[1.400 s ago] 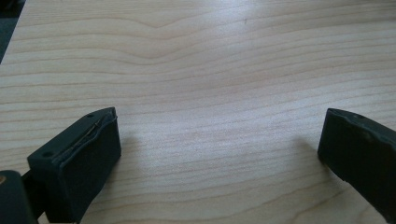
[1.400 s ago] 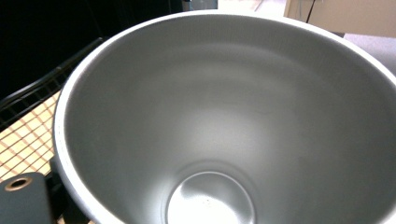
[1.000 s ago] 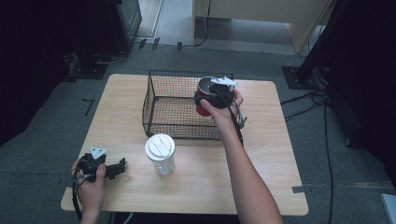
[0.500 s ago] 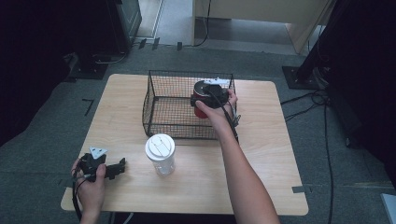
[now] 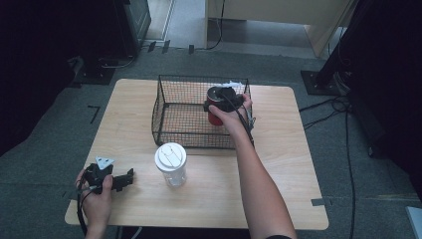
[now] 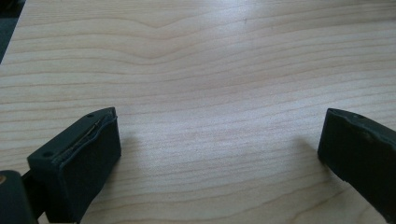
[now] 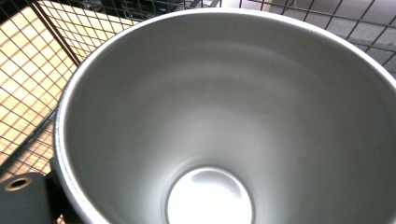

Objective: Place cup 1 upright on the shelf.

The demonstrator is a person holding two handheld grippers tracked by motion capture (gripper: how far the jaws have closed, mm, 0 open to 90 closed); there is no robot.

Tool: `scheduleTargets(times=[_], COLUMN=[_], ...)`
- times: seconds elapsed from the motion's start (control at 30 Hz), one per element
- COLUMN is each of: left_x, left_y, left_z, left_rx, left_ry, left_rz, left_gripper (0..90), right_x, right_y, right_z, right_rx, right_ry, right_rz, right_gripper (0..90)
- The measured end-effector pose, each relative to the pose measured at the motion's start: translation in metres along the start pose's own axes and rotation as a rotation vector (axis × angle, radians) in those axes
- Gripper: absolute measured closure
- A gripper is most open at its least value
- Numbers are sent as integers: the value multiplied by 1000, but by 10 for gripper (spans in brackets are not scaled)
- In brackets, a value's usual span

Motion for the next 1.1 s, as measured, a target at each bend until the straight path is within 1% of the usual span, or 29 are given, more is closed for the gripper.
scheduleTargets(times=[0.07, 0.17, 0.2, 0.33, 0.43, 0.5, 0.57, 0.63, 0.7, 0.77, 0.83, 0.87, 0.93, 1.03, 1.1], left_x=[0, 0, 0, 0, 0, 0, 0, 0, 0, 0, 0, 0, 0, 0, 0], left_y=[0, 0, 0, 0, 0, 0, 0, 0, 0, 0, 0, 0, 0, 0, 0], left_z=[0, 0, 0, 0, 0, 0, 0, 0, 0, 0, 0, 0, 0, 0, 0], left_rx=[0, 0, 0, 0, 0, 0, 0, 0, 0, 0, 0, 0, 1, 0, 0], left_ry=[0, 0, 0, 0, 0, 0, 0, 0, 0, 0, 0, 0, 0, 0, 1], left_rz=[0, 0, 0, 0, 0, 0, 0, 0, 0, 0, 0, 0, 0, 0, 0], left_gripper=[1, 1, 0, 1, 1, 0, 0, 1, 0, 1, 0, 1, 0, 0, 1], right_x=[0, -3, -4, -5, -7, -9, -10, -10, -10, -10, -10, -11, -10, -10, -11], right_y=[0, -1, -2, -5, -3, -3, -2, -1, -1, -3, -3, -4, -3, -2, -2], right_z=[1, 5, 7, 8, 10, 12, 13, 14, 15, 16, 17, 19, 20, 21, 20], right_rx=[-2, -4, 0, 9, -1, 4, 3, 10, 10, 20, 18, 13, 8, 9, 10], right_ry=[0, -15, -26, -36, -62, -81, -86, -85, -85, -76, -76, -87, -86, -86, -88], right_rz=[-5, -14, -16, -15, -43, -56, -61, -74, -75, -83, -85, -97, -104, -89, -92], right_gripper=[76, 75, 75, 75, 74, 74, 74, 74, 74, 74, 74, 74, 74, 74, 72])
Point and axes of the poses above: each handheld gripper's, and its own axes: z roughly forward along the jaws, x roughly out of its top, y roughly to its right, the point moved 10 cm from there along z, roughly forward along the jaws, and after that the axes turned 8 degrees about -z, right-handed, at the moved point
